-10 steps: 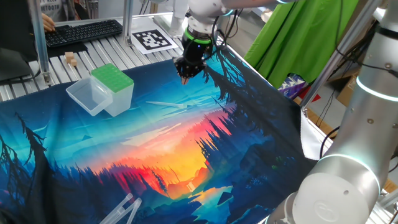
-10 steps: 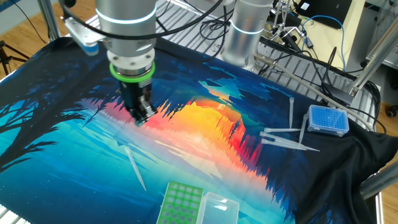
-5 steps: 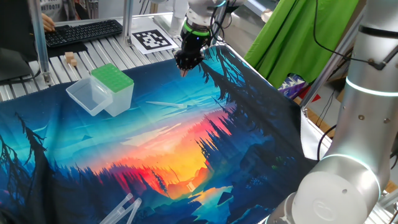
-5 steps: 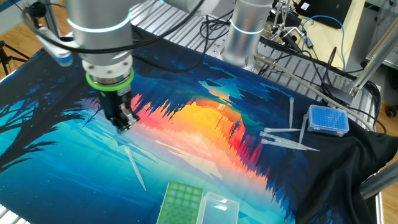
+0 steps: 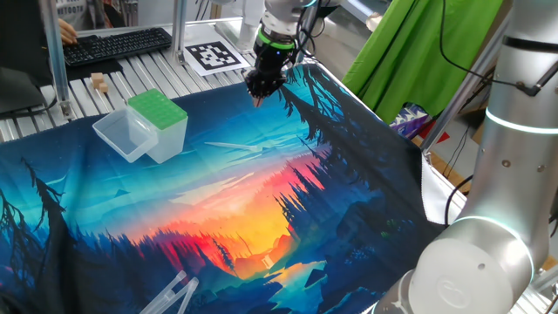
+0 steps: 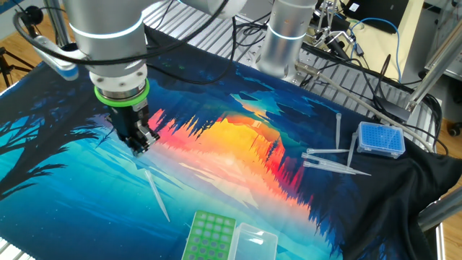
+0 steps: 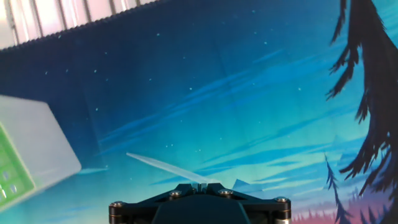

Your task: Insert a large pipette tip into the holder for large pipette tips

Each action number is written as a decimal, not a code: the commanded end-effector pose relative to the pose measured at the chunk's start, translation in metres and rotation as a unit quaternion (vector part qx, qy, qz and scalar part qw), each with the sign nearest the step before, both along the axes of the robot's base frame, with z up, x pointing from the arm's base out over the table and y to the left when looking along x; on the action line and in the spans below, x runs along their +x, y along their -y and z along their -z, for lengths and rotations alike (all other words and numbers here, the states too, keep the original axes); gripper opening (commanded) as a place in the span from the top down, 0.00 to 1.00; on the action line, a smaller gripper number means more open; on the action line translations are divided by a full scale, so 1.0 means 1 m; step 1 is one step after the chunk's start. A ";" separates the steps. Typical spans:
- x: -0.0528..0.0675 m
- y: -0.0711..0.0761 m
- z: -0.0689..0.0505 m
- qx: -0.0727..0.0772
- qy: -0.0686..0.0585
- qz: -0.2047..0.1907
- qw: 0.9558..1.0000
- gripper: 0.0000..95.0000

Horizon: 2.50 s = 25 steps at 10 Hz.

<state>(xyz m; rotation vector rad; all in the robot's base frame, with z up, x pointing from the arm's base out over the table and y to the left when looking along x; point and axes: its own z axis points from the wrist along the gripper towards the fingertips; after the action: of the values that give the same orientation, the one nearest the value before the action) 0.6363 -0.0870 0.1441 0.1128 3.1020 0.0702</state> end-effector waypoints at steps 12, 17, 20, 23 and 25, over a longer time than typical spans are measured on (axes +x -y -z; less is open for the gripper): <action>-0.002 -0.003 0.006 -0.010 0.015 -0.153 0.988 1.00; -0.002 -0.002 0.006 0.001 0.010 0.060 0.998 1.00; -0.003 0.000 0.007 0.012 0.008 0.239 0.971 1.00; -0.003 0.000 0.007 0.019 0.003 0.381 0.925 1.00; -0.003 0.000 0.007 0.022 0.000 0.436 0.899 1.00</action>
<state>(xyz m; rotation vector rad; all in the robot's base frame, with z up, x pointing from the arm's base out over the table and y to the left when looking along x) 0.6338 -0.0857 0.1372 0.6664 3.0135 0.0856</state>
